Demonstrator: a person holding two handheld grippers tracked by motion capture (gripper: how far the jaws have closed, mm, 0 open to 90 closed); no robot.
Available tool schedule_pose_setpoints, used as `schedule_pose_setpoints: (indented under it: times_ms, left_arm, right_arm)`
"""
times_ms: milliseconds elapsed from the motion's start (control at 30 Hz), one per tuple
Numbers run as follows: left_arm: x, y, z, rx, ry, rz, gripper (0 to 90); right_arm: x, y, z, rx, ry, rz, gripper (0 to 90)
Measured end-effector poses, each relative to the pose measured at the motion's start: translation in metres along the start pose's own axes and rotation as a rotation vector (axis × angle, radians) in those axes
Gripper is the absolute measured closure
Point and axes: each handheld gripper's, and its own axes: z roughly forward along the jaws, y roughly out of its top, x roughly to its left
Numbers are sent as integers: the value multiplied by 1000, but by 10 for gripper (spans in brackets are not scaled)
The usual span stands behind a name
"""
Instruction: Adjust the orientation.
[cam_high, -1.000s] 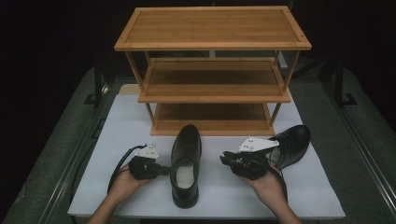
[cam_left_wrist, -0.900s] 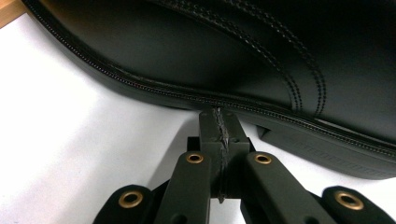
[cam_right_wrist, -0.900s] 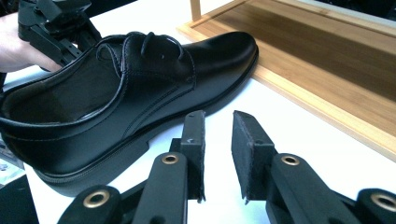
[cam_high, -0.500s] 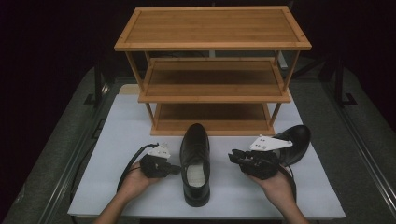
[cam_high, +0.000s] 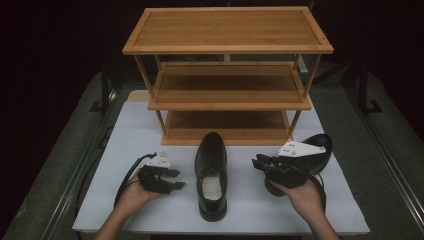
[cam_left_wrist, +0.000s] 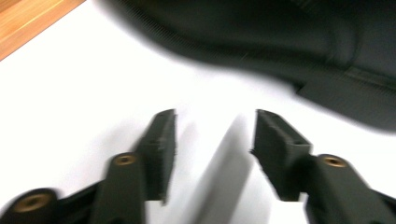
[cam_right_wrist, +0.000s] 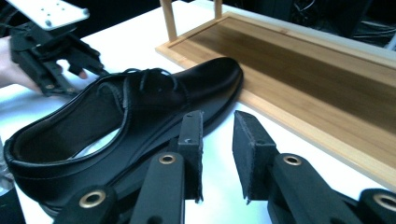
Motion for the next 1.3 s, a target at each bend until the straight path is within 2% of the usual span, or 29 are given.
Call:
schedule_pose_setpoints:
  times_ms: [67, 100, 233, 333, 367, 433, 500, 633, 733, 767, 800, 833, 900, 967, 1000, 1067, 1167, 1200, 1267, 1300]
  left_arm:
    - [1, -6, -6, 8, 27, -16, 303]
    - [2, -9, -9, 6, 48, -27, 303]
    - [6, -21, -17, 16, 109, -69, 170]
    - [9, -30, -23, 11, 125, -89, 82]
    - [11, -36, -27, 8, 148, -103, 70]
    - [11, -39, -29, 4, 163, -108, 70]
    - [13, -43, -31, 13, 181, -116, 17]
    - [17, -51, -33, 8, 225, -117, 16]
    - [18, -54, -33, -7, 224, -113, 10]
    - [18, -57, -33, -30, 224, -109, 5]
    - [18, -57, -33, -30, 224, -109, 5]
    - [17, -59, -33, -47, 229, -105, 5]
    - [17, -60, -33, -49, 230, -105, 6]
    - [17, -60, -33, -47, 229, -106, 5]
    - [17, -60, -33, -47, 228, -107, 5]
    - [17, -60, -33, -48, 229, -108, 5]
    - [17, -60, -33, -49, 229, -107, 5]
    - [17, -60, -33, -49, 230, -107, 6]
    - [17, -60, -33, -49, 230, -107, 6]
    - [17, -60, -33, -50, 230, -107, 6]
  right_arm:
    - [-5, 1, -4, 1, -12, 6, 718]
    - [-5, 1, -4, 1, -12, 6, 718]
    - [-13, 0, -8, 6, -32, 11, 706]
    - [-19, -1, -11, 13, -42, 14, 697]
    - [-23, -2, -13, 17, -49, 16, 691]
    - [-25, -2, -14, 19, -54, 17, 689]
    - [-31, -2, -16, 21, -57, 20, 682]
    - [-45, -2, -22, 27, -87, 29, 676]
    - [-53, -2, -25, 34, -108, 39, 686]
    - [-62, -3, -28, 40, -124, 39, 763]
    - [-62, -3, -28, 40, -124, 39, 763]
    - [-71, -5, -31, 39, -148, 45, 831]
    - [-75, -6, -33, 41, -150, 52, 859]
    - [-91, -11, -37, 47, -182, 75, 899]
    - [-96, -13, -38, 47, -189, 78, 900]
    - [-106, -16, -42, 20, -130, 103, 900]
    - [-111, -15, -45, 7, -129, 95, 899]
    - [-115, -15, -46, 19, -157, 86, 899]
    - [-116, -15, -48, 18, -160, 87, 899]
    - [-120, -15, -51, 28, -191, 78, 899]
